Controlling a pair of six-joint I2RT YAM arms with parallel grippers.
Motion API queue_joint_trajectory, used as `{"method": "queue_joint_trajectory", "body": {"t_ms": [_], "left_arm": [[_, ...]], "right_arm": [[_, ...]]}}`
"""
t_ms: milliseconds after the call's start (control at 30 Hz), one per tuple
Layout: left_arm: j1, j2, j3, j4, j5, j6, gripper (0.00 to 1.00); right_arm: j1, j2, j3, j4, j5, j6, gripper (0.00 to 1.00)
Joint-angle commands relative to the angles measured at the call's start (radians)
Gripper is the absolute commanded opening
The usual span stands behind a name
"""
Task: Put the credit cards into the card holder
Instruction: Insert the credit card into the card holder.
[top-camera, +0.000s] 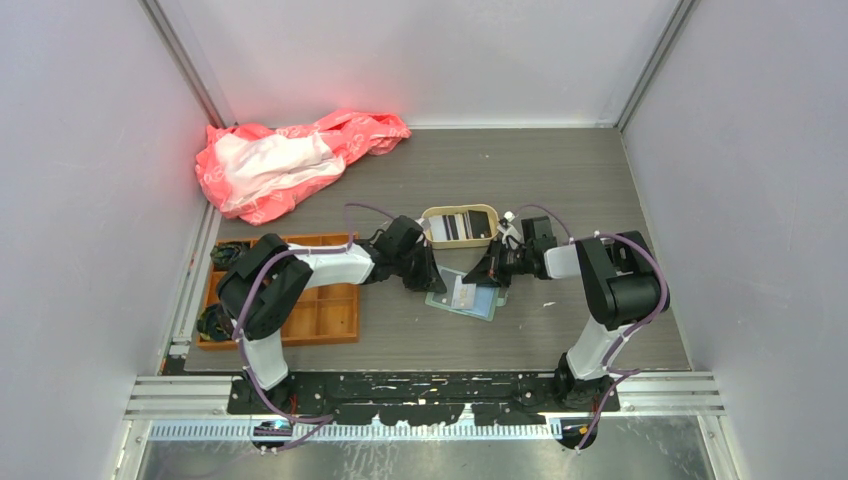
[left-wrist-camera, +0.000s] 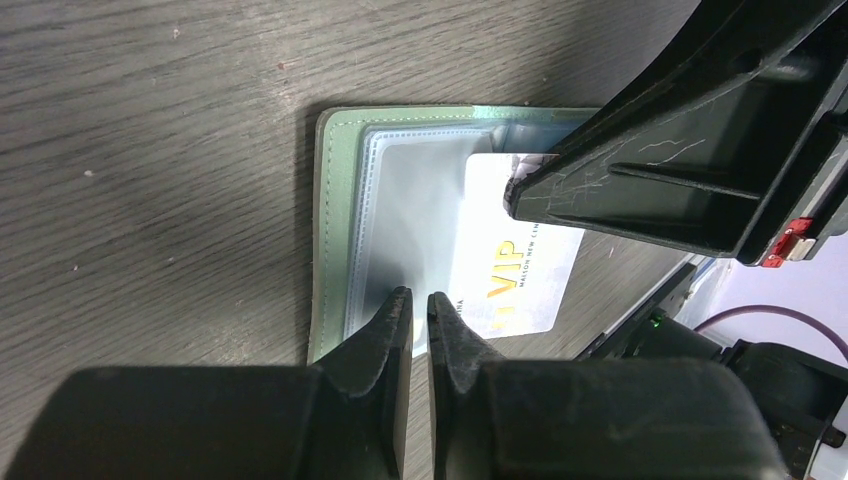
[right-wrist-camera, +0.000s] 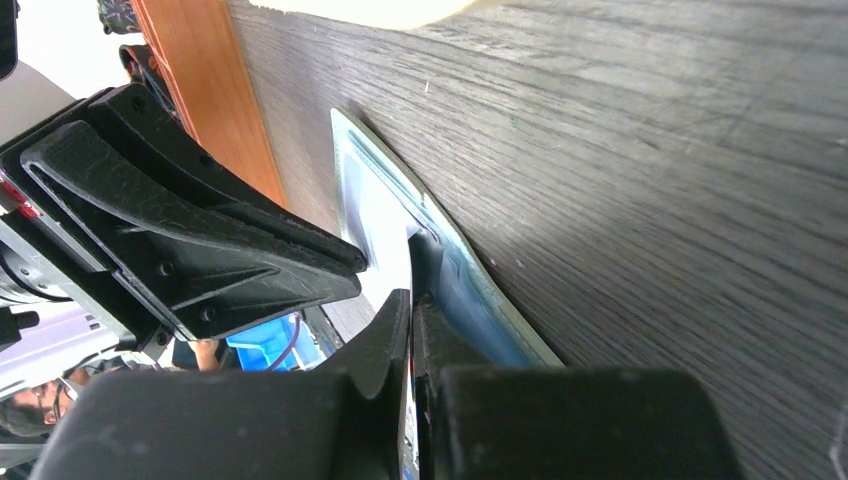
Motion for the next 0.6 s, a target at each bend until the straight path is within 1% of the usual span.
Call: {"method": "queue_joint_trajectory", "body": {"t_ms": [0,100,267,567], "left_arm": [[0.005,0.014,-0.015,-0.001,0.002,0.000,0.13],[0.005,0.019,-0.012,0.025,0.012,-0.004,0.13],[0.005,0.018,-0.014,0.030,0.015,-0.008,0.14],[0.005,0.025,-0.012,0.033,0.027,-0.014,0.17]], "right_arm": [[-0.007,-0.024,-0.016,0.045,0.070,-0.040,0.08],[-0.008,-0.018,-0.017,0.054,0.070,-0.037,0.07],[-0.014,-0.029,-0.036,0.087,0.085,-0.028,0.06],[-0.017,0.000,-0.047,0.133,0.082,0.009,0.04]]}}
